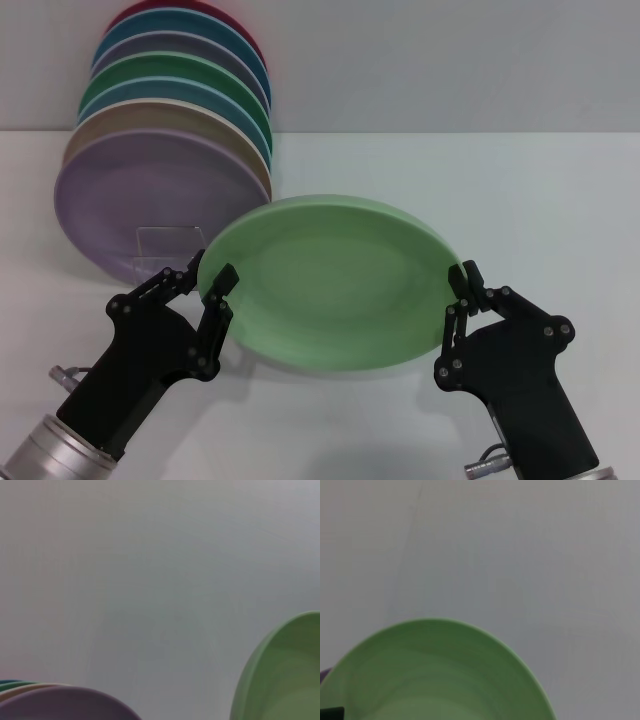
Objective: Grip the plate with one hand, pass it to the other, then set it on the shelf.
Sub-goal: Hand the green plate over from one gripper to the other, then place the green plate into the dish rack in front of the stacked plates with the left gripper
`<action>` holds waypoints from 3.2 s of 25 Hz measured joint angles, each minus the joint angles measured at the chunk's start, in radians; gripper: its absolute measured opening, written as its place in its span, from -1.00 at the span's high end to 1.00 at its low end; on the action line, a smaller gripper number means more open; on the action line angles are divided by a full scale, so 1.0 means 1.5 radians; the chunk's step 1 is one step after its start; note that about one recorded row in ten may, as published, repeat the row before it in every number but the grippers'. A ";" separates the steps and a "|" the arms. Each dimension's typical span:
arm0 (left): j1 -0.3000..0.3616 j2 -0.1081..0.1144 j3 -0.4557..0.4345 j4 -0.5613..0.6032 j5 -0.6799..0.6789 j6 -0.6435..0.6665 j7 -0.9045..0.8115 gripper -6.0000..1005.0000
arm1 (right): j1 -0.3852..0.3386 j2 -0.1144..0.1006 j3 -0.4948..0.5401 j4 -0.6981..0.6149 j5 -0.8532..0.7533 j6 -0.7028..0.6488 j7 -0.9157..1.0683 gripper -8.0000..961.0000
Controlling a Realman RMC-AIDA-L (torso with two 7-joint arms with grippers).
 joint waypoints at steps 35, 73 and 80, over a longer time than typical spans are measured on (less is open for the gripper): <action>0.003 -0.002 -0.006 -0.002 0.001 0.000 0.002 0.86 | 0.002 -0.002 -0.008 -0.003 -0.001 -0.001 0.000 0.95; -0.064 0.041 -0.237 0.140 0.005 0.230 -0.091 0.87 | 0.044 -0.004 -0.085 -0.131 0.020 -0.133 0.130 0.38; -0.111 0.056 -0.229 0.219 0.007 0.244 -0.062 0.87 | 0.045 -0.006 -0.083 -0.135 0.040 -0.123 0.130 0.38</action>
